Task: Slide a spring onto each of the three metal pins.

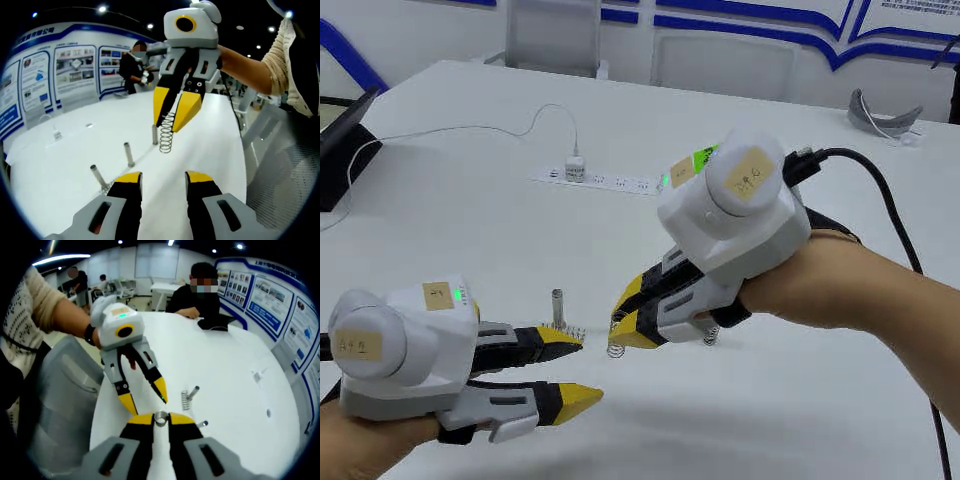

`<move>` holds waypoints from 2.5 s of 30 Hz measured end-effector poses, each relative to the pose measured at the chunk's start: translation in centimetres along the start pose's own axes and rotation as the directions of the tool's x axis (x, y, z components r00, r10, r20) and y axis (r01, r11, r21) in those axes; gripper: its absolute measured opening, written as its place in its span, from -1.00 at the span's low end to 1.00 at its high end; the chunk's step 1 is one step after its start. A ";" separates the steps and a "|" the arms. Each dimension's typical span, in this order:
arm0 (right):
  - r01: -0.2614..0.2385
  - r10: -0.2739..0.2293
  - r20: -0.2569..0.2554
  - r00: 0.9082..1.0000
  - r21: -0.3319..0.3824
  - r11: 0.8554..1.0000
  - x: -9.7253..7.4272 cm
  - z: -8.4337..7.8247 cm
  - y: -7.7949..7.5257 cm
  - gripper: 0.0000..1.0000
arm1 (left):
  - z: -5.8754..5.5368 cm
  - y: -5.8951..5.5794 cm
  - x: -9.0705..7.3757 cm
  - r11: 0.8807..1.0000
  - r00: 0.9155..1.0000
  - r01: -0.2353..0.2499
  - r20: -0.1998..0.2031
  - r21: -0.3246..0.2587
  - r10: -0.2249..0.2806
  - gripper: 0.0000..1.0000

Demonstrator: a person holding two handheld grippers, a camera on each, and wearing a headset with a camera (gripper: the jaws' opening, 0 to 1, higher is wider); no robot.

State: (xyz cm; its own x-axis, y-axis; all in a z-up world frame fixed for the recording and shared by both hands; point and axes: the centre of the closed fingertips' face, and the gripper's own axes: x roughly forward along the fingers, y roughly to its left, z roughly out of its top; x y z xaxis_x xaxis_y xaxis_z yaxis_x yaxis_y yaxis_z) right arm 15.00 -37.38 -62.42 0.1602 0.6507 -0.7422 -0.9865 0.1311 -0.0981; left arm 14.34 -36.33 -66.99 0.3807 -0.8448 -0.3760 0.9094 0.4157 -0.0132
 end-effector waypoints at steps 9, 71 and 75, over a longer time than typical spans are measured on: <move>0.035 -0.036 0.011 0.999 0.038 0.999 -0.5 -0.4 -1.7 -0.76 | -0.3 0.8 -1.1 0.999 0.999 -0.045 0.007 -0.028 0.045 -0.17; 0.138 -0.133 -0.039 0.990 0.210 0.968 4.1 -4.4 -8.7 -0.75 | -1.7 2.1 -3.4 0.987 0.991 -0.134 -0.005 -0.094 0.134 0.12; 0.137 -0.130 -0.046 0.990 0.219 0.966 4.6 -4.9 -8.7 -0.75 | -1.8 2.1 -3.4 0.986 0.991 -0.134 -0.004 -0.096 0.134 0.12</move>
State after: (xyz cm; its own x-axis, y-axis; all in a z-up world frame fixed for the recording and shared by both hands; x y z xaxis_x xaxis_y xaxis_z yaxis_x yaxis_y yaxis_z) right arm 24.15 -39.22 -68.22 0.2852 0.5928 -0.7531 -0.9237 0.3796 -0.0510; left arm 14.64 -31.97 -67.36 0.4989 -0.7799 -0.3779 0.8299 0.5556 -0.0511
